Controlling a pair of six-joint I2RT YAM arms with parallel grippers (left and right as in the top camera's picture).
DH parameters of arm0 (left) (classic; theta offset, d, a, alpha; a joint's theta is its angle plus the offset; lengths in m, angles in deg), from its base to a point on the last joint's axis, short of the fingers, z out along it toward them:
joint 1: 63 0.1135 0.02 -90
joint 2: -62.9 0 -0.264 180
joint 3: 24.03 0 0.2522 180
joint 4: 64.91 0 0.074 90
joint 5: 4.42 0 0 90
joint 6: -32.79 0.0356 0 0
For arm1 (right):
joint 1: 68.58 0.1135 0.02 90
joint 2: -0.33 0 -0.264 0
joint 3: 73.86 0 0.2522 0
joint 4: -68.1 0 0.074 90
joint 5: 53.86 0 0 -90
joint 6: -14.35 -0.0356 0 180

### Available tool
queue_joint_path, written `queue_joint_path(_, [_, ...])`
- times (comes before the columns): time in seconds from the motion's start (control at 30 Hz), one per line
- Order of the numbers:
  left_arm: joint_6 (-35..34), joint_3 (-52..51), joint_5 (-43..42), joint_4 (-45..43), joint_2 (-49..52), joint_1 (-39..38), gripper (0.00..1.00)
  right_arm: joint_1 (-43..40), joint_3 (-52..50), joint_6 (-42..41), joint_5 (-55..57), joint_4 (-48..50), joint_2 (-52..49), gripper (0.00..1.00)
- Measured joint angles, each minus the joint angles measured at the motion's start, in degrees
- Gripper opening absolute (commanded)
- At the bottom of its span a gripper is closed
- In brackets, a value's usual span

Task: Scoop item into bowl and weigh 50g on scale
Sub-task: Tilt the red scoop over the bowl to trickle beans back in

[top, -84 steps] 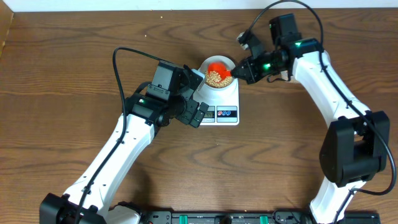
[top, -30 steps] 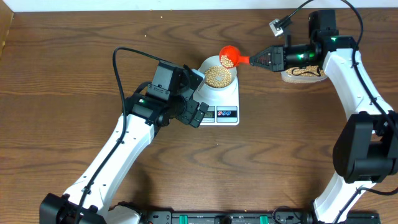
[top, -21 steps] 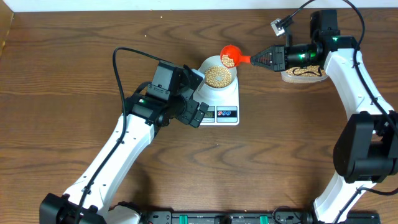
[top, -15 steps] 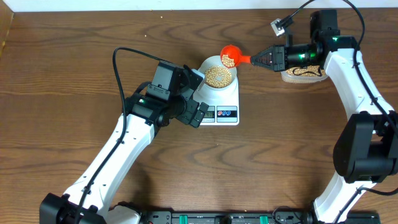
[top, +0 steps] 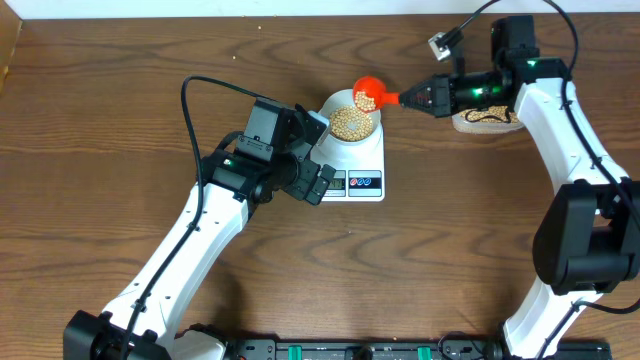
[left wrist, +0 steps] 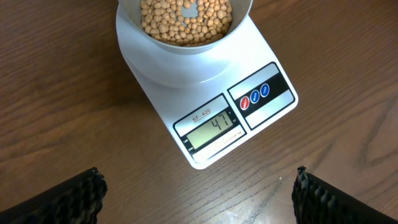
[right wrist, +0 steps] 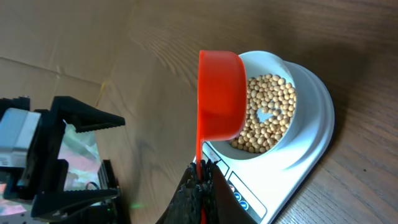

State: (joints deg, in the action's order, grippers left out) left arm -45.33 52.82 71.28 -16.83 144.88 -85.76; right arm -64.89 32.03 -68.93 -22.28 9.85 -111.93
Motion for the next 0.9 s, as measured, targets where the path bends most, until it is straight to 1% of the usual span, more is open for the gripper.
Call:
queue_joint_path(0.43, [0.02,0.0,0.0,0.0,0.0,0.0,0.98,2.03,0.0,3.52,3.15,0.02,0.0,0.01])
queue_joint_path(0.9, [0.0,0.0,0.0,0.0,0.0,0.0,0.98,5.73,0.0,8.55,10.84,0.22,0.0,0.01])
